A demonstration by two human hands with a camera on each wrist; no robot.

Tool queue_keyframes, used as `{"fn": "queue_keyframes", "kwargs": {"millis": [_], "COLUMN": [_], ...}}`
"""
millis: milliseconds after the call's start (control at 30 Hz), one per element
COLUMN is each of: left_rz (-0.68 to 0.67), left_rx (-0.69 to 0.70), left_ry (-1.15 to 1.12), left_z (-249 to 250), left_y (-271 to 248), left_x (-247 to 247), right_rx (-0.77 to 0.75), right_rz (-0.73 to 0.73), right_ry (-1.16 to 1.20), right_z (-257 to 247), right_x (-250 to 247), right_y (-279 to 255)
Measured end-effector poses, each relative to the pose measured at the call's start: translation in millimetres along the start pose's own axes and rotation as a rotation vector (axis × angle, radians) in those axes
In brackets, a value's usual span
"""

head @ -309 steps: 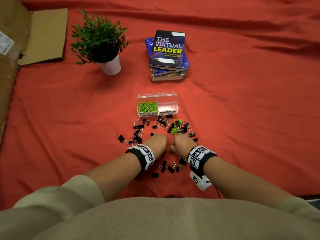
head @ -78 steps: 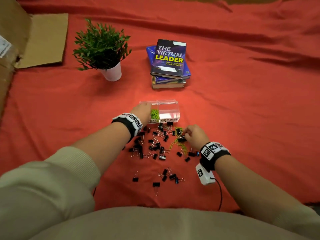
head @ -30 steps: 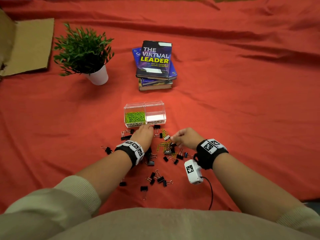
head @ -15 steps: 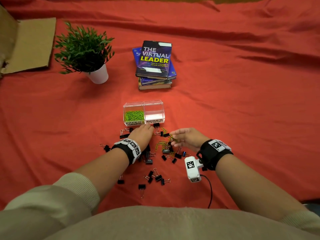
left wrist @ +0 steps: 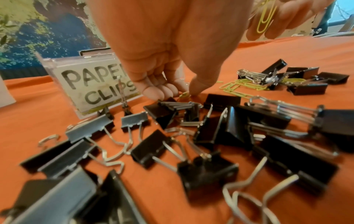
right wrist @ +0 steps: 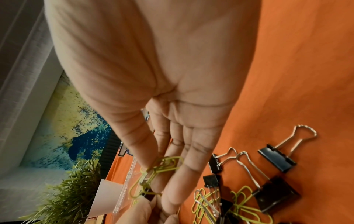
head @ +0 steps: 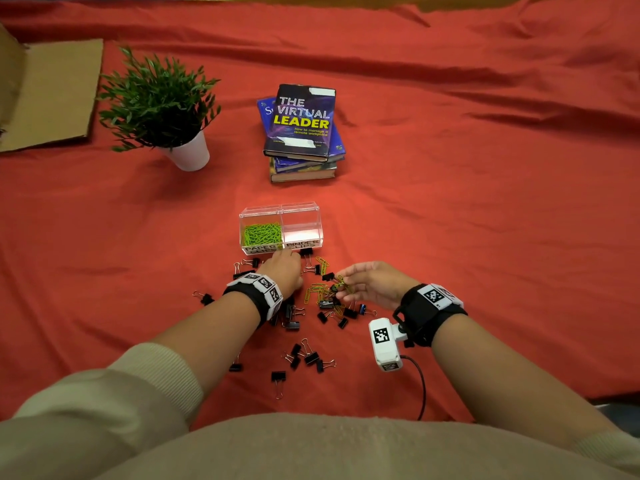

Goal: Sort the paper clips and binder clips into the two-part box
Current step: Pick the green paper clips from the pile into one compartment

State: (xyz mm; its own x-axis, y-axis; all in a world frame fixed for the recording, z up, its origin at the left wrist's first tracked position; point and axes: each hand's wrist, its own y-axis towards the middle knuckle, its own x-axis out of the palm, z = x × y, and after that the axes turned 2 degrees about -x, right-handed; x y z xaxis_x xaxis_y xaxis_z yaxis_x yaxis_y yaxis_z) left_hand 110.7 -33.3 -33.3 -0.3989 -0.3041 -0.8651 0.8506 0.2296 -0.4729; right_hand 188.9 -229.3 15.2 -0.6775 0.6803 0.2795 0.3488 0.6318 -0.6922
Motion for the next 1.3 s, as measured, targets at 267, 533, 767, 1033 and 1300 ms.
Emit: {"fn": "queue_keyframes", "kwargs": {"millis": [267,533,767,1033,1300], "left_rz": [-0.012,-0.051,-0.342,0.057,0.021], "left_rx": [0.08,-0.114,-0.17,-0.22,-0.224], "left_ry": [-0.216,-0.945,-0.995,-0.833,-0.364], "left_z": [3,17,12,-3,-18], "left_y": [-14,-26,-27,-25,-31], "left_x": [-4,-17,-17,-16,-6], "right_rx": [-0.022,-0.046,-0.082,-0.13,-0.116], "right_rz": [-0.012,-0.048,-0.071,-0.007,0.191], "right_ry": [-0.013,-0.044,-0.114,-0.209,0.358], "right_z": [-3,-9,-10,-5,-1], "right_x": [2,12,20,19,8], "right_y": [2,9,13,17,26]}}
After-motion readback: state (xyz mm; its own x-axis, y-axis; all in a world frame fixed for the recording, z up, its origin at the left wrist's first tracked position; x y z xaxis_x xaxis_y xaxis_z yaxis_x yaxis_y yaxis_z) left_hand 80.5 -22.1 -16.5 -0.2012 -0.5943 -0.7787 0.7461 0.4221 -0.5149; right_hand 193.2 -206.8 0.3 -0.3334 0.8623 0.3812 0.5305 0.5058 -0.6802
